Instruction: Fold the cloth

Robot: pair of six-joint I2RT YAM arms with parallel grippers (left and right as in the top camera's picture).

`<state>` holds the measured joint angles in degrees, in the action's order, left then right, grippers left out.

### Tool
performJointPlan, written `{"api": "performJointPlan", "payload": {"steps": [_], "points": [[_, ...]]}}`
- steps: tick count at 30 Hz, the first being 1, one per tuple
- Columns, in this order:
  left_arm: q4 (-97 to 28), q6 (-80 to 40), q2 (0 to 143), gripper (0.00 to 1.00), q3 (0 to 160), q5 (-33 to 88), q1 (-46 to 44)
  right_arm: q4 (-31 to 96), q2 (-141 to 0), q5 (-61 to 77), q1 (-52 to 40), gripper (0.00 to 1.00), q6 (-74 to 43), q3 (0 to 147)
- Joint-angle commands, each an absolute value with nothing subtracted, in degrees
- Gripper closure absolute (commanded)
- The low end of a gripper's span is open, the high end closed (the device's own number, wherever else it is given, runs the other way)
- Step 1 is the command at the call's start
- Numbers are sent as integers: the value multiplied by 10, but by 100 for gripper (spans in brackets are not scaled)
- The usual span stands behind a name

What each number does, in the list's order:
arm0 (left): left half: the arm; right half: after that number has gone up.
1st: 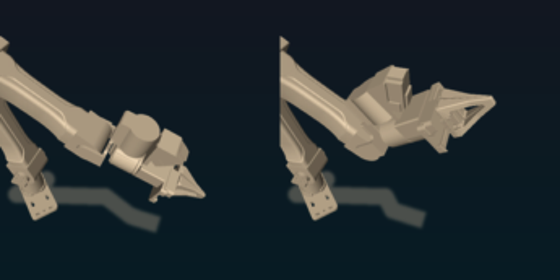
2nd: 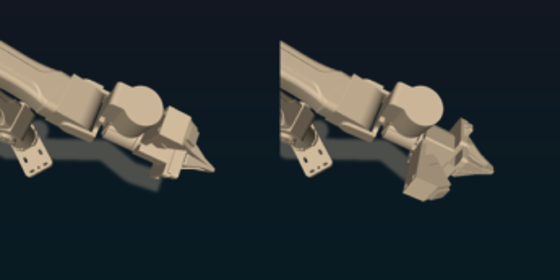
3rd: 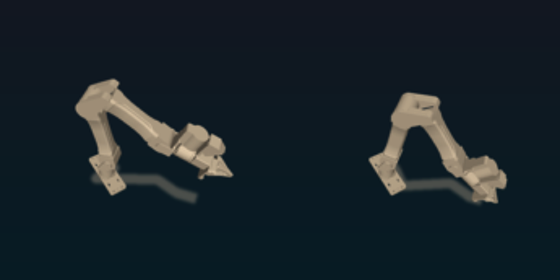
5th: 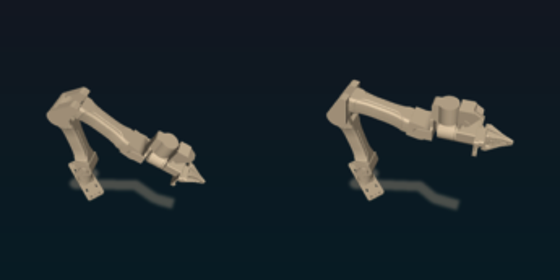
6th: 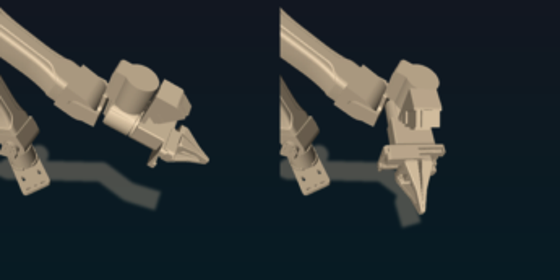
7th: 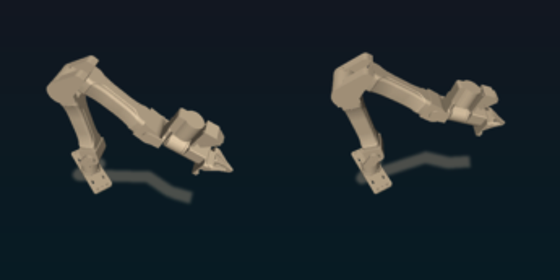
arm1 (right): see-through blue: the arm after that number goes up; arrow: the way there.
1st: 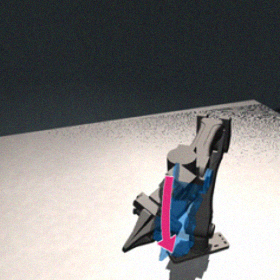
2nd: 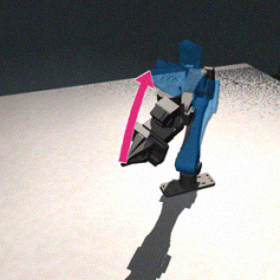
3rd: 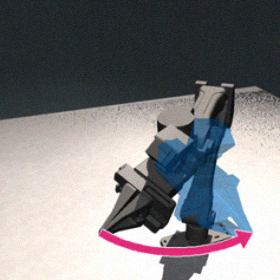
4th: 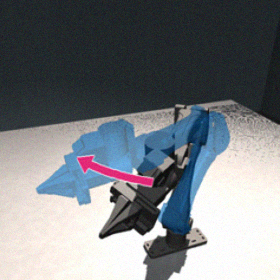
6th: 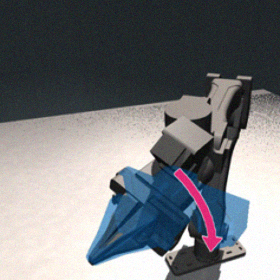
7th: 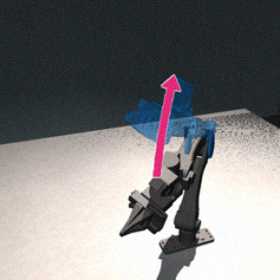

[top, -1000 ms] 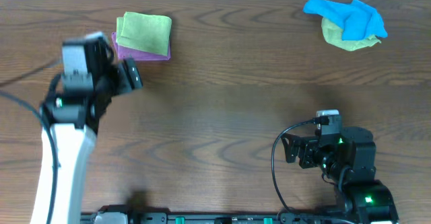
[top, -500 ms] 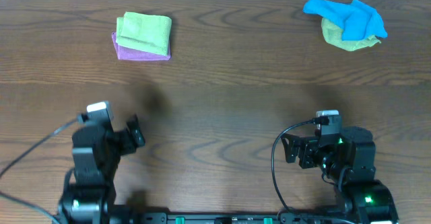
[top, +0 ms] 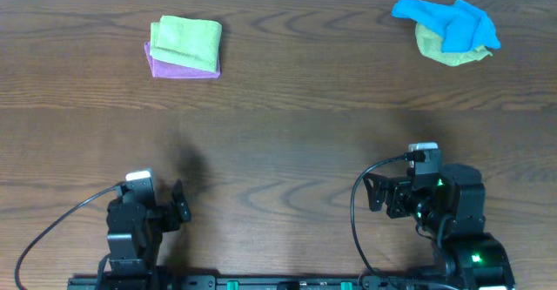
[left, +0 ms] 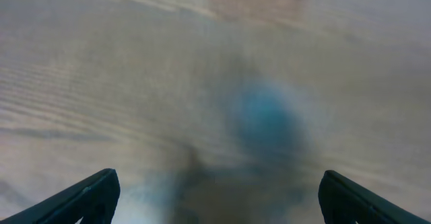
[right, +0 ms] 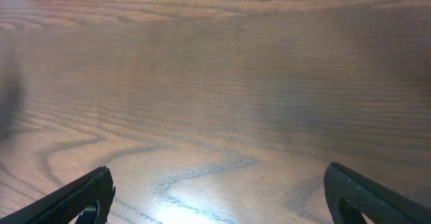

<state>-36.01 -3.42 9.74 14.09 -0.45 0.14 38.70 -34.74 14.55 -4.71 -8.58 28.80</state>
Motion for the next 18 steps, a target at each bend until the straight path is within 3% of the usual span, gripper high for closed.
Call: {"api": "performJointPlan", "payload": {"steps": [1, 18], "points": [[-379, 20, 76, 5, 136, -11, 0, 387, -345, 148, -43, 1, -92, 286], [-467, 73, 11, 5, 136, -20, 0, 387, -345, 148, -43, 1, -92, 286]]}}
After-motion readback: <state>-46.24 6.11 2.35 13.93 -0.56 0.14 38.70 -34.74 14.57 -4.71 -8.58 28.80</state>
